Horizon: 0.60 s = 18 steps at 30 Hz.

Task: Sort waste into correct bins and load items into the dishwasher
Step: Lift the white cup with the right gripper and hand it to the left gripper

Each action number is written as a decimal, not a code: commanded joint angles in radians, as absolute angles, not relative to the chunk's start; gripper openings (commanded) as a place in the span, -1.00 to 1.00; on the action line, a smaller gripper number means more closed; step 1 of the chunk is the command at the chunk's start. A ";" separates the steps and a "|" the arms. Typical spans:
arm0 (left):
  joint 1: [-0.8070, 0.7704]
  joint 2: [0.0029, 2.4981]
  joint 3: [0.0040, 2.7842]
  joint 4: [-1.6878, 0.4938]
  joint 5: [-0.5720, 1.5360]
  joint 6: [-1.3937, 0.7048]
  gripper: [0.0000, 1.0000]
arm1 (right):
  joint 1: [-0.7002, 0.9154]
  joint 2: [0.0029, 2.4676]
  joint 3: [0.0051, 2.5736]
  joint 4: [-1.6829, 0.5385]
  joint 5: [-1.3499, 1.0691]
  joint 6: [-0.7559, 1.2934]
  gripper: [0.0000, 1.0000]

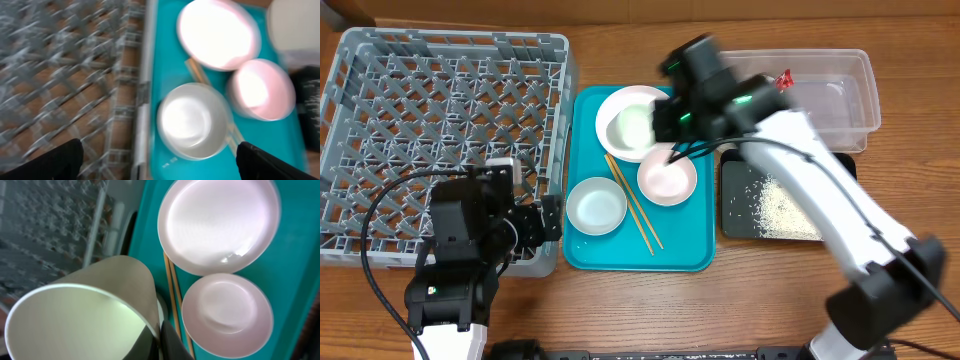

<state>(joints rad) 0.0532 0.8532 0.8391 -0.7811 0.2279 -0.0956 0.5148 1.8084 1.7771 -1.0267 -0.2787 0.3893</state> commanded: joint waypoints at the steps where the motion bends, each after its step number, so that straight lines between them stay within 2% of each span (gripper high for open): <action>1: 0.057 0.871 0.863 -0.722 0.473 -0.090 0.99 | 0.434 1.785 1.790 -1.061 -0.507 0.393 -0.92; 11: 0.057 0.979 0.863 -0.411 0.953 -0.090 1.00 | 0.380 1.788 1.767 -1.122 -1.018 0.257 -0.92; 18: 0.057 1.044 0.863 -0.257 1.150 -0.090 0.99 | 0.404 1.788 1.767 -1.126 -1.158 0.257 -0.92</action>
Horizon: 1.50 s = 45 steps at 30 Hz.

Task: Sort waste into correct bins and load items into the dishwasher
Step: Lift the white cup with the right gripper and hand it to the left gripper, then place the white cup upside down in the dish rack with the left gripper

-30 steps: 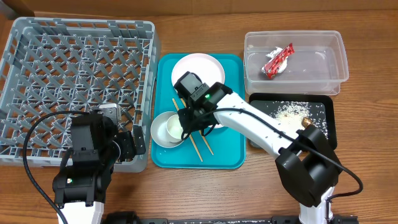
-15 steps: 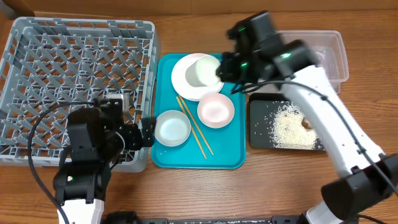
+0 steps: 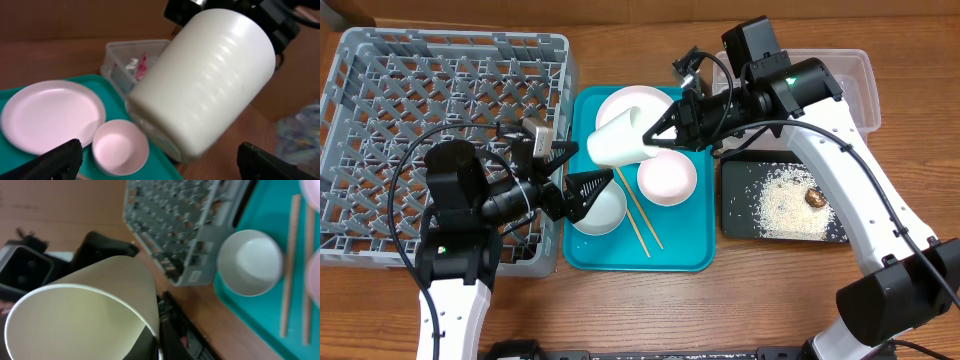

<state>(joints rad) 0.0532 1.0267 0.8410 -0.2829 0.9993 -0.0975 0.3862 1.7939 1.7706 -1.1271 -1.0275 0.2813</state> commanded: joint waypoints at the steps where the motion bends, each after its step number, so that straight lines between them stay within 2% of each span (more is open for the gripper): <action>1: 0.057 1.049 0.863 -0.239 1.161 -0.090 0.99 | 0.408 1.788 1.767 -1.128 -1.176 0.257 -0.92; 7: 0.057 1.059 0.863 -0.071 1.251 -0.095 1.00 | 0.430 1.788 1.767 -1.131 -1.226 0.255 -0.92; 10: 0.057 1.059 0.863 0.010 1.301 -0.123 0.93 | 0.433 1.788 1.767 -1.132 -1.237 0.255 -0.92; 13: 0.054 1.059 0.863 0.061 1.322 -0.160 0.75 | 0.433 1.788 1.767 -1.132 -1.239 0.261 -0.92; 16: 0.041 1.060 0.863 0.057 1.336 -0.162 0.72 | 0.433 1.788 1.767 -1.132 -1.268 0.260 -0.92; 19: 0.020 1.059 0.863 0.058 1.335 -0.161 0.58 | 0.433 1.788 1.767 -1.132 -1.270 0.261 -0.92; 22: 0.019 1.059 0.863 0.058 1.335 -0.161 0.54 | 0.433 1.788 1.767 -1.132 -1.270 0.261 -0.92; 26: 0.020 1.059 0.863 0.063 1.326 -0.160 0.26 | 0.433 1.788 1.767 -1.132 -1.270 0.261 -0.92; 31: 0.021 1.059 0.863 0.065 1.302 -0.157 0.13 | 0.433 1.788 1.767 -1.133 -1.235 0.261 -0.92; 33: 0.025 1.059 0.863 0.065 1.285 -0.157 0.10 | 0.433 1.788 1.767 -1.137 -1.177 0.261 -0.84; 36: 0.043 1.059 0.863 0.062 1.274 -0.157 0.03 | 0.424 1.788 1.767 -1.140 -1.008 0.262 -0.46; 37: 0.066 1.059 0.863 0.049 1.271 -0.157 0.00 | 0.407 1.788 1.767 -1.148 -0.869 0.270 -0.35; 40: 0.115 1.059 0.863 -0.013 1.238 -0.150 -0.15 | 0.361 1.788 1.768 -1.170 -0.583 0.336 -0.26; 41: 0.146 1.059 0.863 -0.078 1.205 -0.106 -0.33 | 0.321 1.786 1.768 -1.191 -0.417 0.349 -0.25; 42: 0.162 1.059 0.863 -0.119 1.172 -0.083 -0.53 | 0.302 1.784 1.768 -1.202 -0.357 0.349 -0.24; 45: 0.205 1.058 0.863 -0.213 1.066 -0.048 -0.89 | 0.242 1.772 1.768 -1.248 -0.236 0.344 -0.24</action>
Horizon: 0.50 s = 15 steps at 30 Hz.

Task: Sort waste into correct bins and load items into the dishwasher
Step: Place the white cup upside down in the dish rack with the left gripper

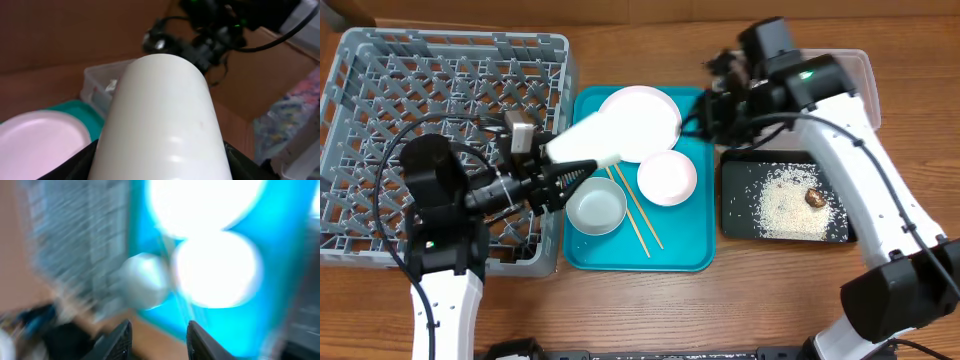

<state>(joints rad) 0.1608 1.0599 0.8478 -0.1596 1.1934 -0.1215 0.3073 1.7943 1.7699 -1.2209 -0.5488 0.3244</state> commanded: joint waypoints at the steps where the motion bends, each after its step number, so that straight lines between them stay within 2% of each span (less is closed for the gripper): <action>1: 0.217 1.056 0.863 -0.233 1.029 -0.046 -0.92 | 0.224 1.766 1.768 -1.263 -0.205 0.339 -0.24; 5: 0.260 1.032 0.881 -0.336 0.820 -0.048 -0.92 | 0.149 1.730 1.768 -1.334 -0.071 0.324 -0.24; 14: 0.276 1.028 1.056 -0.843 -0.057 -0.118 -0.92 | -0.028 1.672 1.768 -1.436 -0.028 0.279 -0.36; 15: 0.276 1.036 1.056 -0.858 -0.084 -0.126 -0.92 | -0.037 1.672 1.768 -1.443 -0.027 0.279 -0.36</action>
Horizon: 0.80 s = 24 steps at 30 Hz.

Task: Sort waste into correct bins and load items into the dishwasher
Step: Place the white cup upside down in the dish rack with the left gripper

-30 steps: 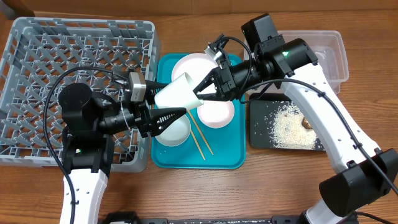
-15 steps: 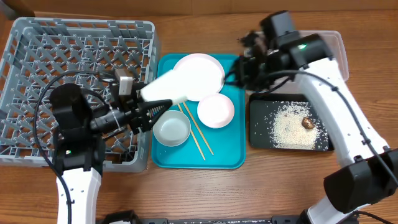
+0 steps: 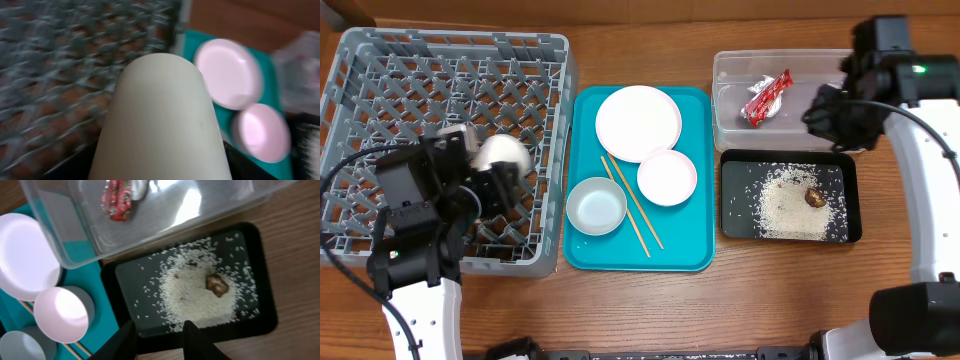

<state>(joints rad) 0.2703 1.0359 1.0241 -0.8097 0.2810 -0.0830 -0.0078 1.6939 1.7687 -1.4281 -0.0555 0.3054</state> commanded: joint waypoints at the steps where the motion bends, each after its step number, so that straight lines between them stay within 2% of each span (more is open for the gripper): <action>1: 0.276 1.048 1.056 -0.864 -0.088 -0.135 -0.92 | -0.040 1.672 1.768 -1.444 -0.028 0.279 -0.36; 18: 0.276 1.392 1.056 -0.913 -0.024 -0.161 -0.92 | -0.041 1.672 1.768 -1.447 -0.028 0.268 -0.36; 20: 0.276 1.414 1.056 -0.910 -0.026 -0.161 -0.81 | -0.041 1.672 1.768 -1.447 -0.032 0.268 -0.36; 21: 0.276 1.422 1.056 -0.908 -0.026 -0.161 -0.67 | -0.041 1.672 1.768 -1.447 -0.035 0.268 -0.36; 22: 0.276 1.430 1.056 -0.906 -0.026 -0.161 -0.25 | -0.041 1.672 1.768 -1.447 -0.039 0.268 -0.37; 23: 0.276 1.436 1.056 -0.903 -0.026 -0.161 0.08 | -0.041 1.672 1.768 -1.447 -0.044 0.266 -0.36; 24: 0.276 1.439 1.056 -0.900 -0.026 -0.161 0.21 | -0.041 1.672 1.768 -1.447 -0.047 0.264 -0.36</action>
